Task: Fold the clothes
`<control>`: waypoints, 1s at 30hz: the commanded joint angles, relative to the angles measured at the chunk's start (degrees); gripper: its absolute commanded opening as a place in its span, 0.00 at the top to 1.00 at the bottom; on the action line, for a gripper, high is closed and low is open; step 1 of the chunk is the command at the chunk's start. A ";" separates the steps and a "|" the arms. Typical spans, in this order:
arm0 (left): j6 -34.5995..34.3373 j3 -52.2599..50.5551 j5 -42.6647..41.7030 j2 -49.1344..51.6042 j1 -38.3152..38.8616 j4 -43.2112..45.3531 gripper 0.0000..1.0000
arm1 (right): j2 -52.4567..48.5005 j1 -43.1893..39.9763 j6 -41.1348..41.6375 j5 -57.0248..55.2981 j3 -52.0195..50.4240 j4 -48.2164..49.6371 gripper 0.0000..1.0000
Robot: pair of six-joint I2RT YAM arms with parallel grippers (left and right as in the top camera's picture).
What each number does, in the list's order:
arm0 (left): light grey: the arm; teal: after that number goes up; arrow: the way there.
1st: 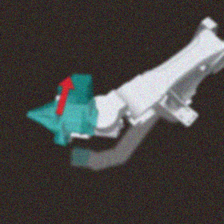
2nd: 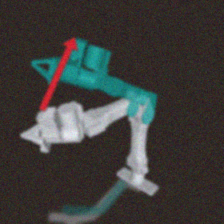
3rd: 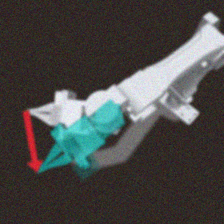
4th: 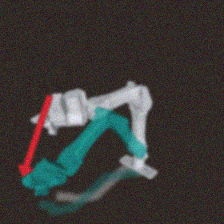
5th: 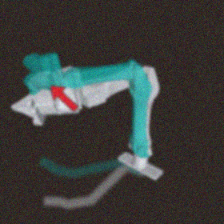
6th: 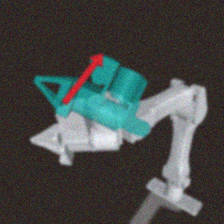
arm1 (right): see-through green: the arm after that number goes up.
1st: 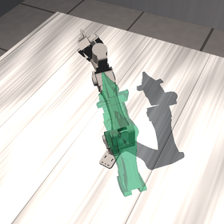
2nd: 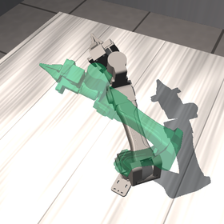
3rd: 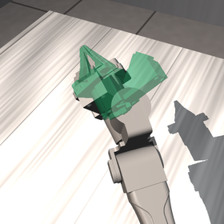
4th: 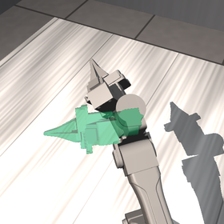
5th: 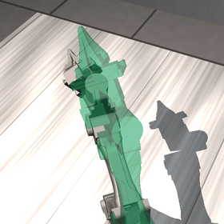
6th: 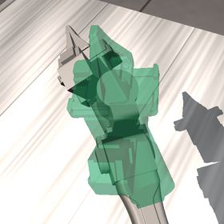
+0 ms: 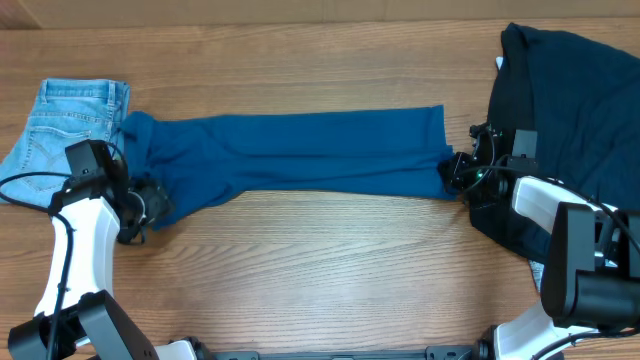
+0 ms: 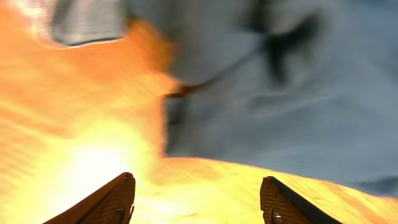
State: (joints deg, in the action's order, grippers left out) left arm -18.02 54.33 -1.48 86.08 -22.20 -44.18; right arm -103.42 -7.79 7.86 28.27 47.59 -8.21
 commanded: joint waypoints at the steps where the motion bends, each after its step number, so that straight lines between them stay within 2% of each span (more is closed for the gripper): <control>1: -1.42 -1.20 12.85 -0.11 0.04 1.18 0.31 | -1.29 0.33 -0.37 -1.20 -0.26 -1.44 0.94; 4: -0.81 -3.52 11.82 0.28 0.11 5.44 0.31 | -1.29 0.33 -0.39 -1.20 -0.26 -1.75 0.94; 8: 3.43 -5.92 4.92 1.40 0.11 10.78 0.32 | -1.29 0.33 -0.37 -1.18 -0.26 -2.03 0.94; 13: 7.28 -7.72 0.72 2.03 0.13 13.11 0.34 | -1.29 0.33 -0.37 -1.20 -0.26 -2.01 0.94; 15: 8.90 -8.24 -1.60 2.08 0.13 14.19 0.37 | -1.29 0.33 -0.37 -1.18 -0.26 -1.99 0.94; 26: 9.05 -11.06 -2.36 5.88 0.15 18.38 0.44 | -1.29 0.33 -0.37 -1.18 -0.26 -1.99 0.94; 27: 9.07 -11.06 -2.97 6.47 0.15 18.56 0.47 | -1.29 0.33 -0.37 -1.18 -0.26 -1.99 0.94; 28: 9.20 -11.06 -4.20 7.17 0.15 18.73 0.55 | -1.29 0.33 -0.37 -1.18 -0.26 -2.01 0.94; 30: 9.27 -11.06 -6.49 7.87 0.15 18.75 0.94 | -1.29 0.33 -0.37 -1.18 -0.26 -2.01 0.94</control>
State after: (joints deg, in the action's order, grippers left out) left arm -9.80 43.92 -3.51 91.98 -22.20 -25.41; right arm -103.42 -7.79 7.86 28.29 47.86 -9.06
